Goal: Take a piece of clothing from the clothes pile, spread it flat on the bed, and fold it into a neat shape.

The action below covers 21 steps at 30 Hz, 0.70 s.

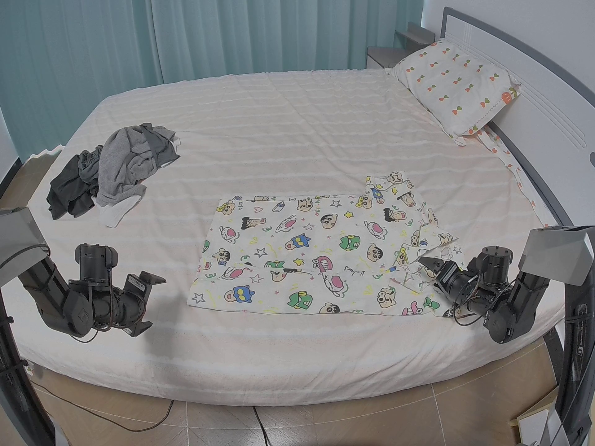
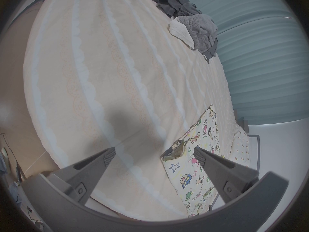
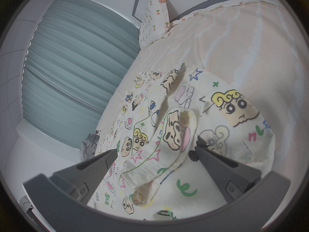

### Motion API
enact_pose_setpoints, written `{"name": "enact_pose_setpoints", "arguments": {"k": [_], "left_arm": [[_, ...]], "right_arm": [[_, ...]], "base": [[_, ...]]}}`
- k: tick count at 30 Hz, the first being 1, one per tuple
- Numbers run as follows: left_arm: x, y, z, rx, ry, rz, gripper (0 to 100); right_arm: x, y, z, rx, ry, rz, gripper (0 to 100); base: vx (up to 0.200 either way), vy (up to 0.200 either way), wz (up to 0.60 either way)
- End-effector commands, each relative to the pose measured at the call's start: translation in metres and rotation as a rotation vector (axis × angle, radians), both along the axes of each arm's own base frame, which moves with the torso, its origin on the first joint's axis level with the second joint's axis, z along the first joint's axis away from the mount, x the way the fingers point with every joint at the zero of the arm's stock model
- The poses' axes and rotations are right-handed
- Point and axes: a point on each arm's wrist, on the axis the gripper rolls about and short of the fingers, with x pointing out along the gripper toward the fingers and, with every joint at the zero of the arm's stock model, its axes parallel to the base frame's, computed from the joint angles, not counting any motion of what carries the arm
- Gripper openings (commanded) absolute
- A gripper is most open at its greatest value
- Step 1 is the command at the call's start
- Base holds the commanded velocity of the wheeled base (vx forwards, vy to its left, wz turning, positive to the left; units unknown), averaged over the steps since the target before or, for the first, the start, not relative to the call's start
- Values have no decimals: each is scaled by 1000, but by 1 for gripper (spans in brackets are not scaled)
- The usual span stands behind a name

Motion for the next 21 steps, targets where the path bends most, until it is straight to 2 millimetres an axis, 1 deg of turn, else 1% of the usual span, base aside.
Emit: {"name": "enact_pose_setpoints", "arguments": {"k": [1, 7, 8, 13, 18, 21], "left_arm": [[0, 0, -1, 0, 4, 2, 100], [0, 0, -1, 0, 4, 2, 100], [0, 0, -1, 0, 2, 0, 100], [0, 0, 0, 1, 1, 3, 100], [0, 0, -1, 1, 4, 3, 100], [0, 0, 0, 1, 1, 1, 100]], "right_arm": [[8, 1, -4, -1, -10, 0, 100], [17, 4, -8, -2, -22, 1, 100], [17, 4, -8, -2, -22, -1, 0], [12, 3, -2, -5, -30, -16, 0], [9, 3, 12, -14, -56, -43, 0], [5, 6, 26, -11, -80, -37, 0]], "base": [[0, 0, 0], [0, 0, 0], [0, 0, 0], [0, 0, 0], [0, 0, 0], [0, 0, 0]]}}
